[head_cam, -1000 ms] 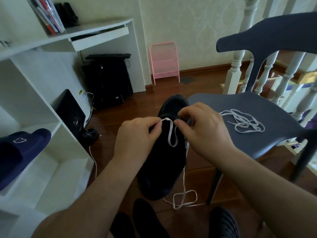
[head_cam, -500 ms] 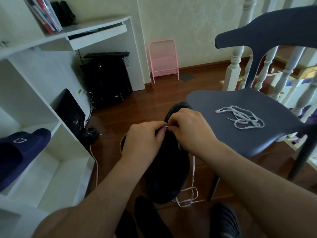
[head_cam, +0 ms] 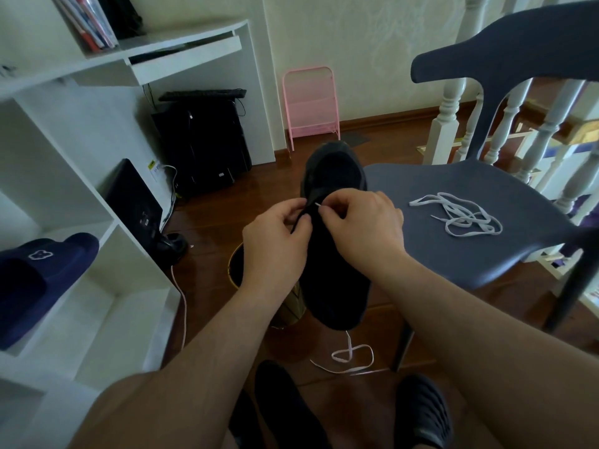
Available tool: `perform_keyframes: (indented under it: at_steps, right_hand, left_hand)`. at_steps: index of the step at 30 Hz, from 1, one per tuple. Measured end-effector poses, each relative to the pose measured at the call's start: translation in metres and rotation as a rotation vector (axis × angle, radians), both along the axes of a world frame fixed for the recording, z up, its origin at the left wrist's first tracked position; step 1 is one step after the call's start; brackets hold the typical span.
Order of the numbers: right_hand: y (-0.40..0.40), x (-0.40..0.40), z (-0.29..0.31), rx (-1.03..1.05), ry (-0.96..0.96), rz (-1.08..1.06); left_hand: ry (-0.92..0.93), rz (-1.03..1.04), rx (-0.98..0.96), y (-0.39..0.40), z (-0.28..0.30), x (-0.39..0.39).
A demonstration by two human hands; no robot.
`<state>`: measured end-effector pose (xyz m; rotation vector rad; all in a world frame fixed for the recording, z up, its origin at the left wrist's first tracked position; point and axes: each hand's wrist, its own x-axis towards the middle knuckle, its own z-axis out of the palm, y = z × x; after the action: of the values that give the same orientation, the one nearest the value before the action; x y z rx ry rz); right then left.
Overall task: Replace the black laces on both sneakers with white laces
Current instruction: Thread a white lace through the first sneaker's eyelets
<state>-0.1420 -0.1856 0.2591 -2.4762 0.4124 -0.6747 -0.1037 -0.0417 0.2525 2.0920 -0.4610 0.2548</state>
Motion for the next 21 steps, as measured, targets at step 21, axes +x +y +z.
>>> perform_keyframes:
  at_steps: [21]
  right_hand:
    - [0.010,-0.003,0.001,0.545,-0.136,-0.061]
  left_hand:
    - [-0.220,-0.064,0.093,-0.004,0.002,-0.017]
